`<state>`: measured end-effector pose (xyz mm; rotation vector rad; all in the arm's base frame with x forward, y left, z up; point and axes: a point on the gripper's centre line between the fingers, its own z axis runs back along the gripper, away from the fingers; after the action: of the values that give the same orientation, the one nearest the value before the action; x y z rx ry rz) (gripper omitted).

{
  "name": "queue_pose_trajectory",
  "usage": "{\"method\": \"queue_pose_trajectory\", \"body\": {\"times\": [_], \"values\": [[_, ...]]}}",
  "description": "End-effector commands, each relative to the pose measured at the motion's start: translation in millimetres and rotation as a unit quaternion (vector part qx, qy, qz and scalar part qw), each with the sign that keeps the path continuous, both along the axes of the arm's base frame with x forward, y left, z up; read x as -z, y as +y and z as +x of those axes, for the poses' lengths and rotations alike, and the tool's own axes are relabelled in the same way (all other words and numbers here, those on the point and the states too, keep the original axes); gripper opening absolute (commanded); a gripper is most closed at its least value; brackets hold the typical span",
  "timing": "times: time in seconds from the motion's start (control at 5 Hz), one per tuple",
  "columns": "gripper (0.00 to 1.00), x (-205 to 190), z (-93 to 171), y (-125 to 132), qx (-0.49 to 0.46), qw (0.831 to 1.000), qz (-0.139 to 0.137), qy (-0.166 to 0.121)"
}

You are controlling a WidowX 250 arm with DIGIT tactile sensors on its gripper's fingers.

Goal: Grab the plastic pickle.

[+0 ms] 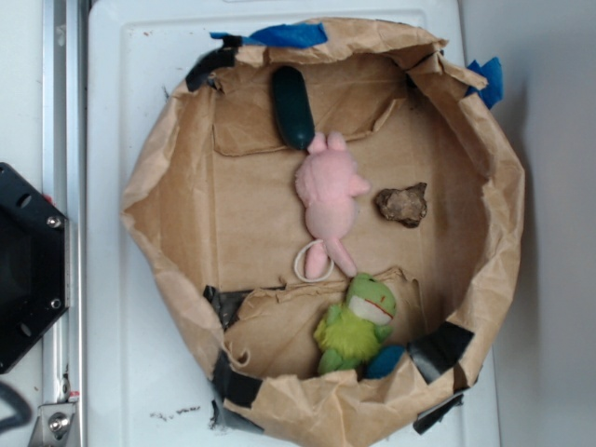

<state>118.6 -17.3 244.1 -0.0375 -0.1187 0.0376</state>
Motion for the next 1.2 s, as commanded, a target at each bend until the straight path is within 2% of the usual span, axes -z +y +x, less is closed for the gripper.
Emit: {"method": "queue_pose_trajectory", "body": {"times": [0.0, 0.2, 0.4, 0.6, 0.8, 1.0], "values": [[1.0, 0, 0, 0, 0.0, 1.0, 0.0, 0.0], [1.0, 6, 46, 5, 0.007, 0.999, 0.021, -0.023], [1.0, 20, 80, 16, 0.013, 0.999, 0.048, -0.019], [1.0, 32, 102, 15, 0.137, 0.99, 0.028, -0.028], [1.0, 48, 114, 18, 0.259, 0.965, 0.025, -0.033], [1.0, 61, 121, 27, 0.315, 0.948, 0.026, -0.032]]}}
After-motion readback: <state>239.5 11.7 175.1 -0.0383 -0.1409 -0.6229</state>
